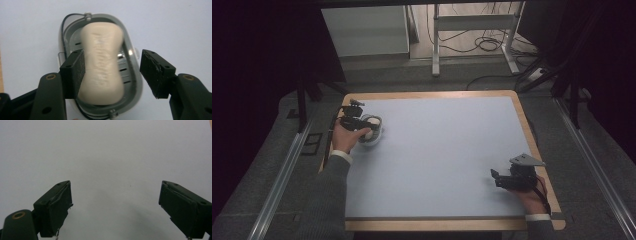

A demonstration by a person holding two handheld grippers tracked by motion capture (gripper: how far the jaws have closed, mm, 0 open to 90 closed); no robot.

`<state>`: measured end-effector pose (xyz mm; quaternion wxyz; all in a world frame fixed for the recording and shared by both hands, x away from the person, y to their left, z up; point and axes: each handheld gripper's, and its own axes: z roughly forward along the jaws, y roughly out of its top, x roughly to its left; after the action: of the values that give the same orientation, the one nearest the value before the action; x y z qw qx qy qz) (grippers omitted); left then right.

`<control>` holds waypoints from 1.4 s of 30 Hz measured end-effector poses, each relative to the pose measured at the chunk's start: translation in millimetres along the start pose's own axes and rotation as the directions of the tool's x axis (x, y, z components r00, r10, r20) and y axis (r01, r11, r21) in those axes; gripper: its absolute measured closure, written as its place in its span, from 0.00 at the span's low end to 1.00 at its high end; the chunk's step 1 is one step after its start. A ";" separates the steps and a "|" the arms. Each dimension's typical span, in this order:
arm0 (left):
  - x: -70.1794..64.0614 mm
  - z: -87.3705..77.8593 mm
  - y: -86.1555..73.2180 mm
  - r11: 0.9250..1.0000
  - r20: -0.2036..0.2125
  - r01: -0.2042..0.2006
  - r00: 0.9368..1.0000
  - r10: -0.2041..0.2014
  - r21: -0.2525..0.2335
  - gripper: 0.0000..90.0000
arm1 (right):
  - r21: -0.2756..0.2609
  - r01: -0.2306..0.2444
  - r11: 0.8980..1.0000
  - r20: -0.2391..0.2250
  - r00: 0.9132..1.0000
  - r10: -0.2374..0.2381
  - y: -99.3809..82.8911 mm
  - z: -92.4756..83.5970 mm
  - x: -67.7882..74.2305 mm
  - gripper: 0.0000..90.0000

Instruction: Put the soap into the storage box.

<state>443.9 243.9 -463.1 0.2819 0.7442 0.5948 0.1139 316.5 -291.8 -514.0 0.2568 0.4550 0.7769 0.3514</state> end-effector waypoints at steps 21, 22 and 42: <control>-34.6 -29.3 -13.8 0.990 0.135 -0.107 0.984 0.118 -0.088 0.35 | -0.002 -0.004 1.000 0.006 1.000 0.004 -1.2 -1.4 -1.4 0.12; -36.5 -29.2 -15.6 0.989 0.141 -0.115 0.982 0.127 -0.091 0.35 | -0.002 -0.004 1.000 0.006 1.000 0.004 -1.2 -1.2 -1.2 0.12; -65.7 -28.3 -69.9 0.967 0.239 -0.231 0.938 0.251 -0.109 0.33 | -0.006 -0.004 1.000 0.006 1.000 0.004 -0.4 -2.4 -1.3 0.12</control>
<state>354.7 198.8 -467.9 0.3680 0.8080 0.4538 0.0758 315.1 -293.9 -512.7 0.2596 0.4567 0.7743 0.3527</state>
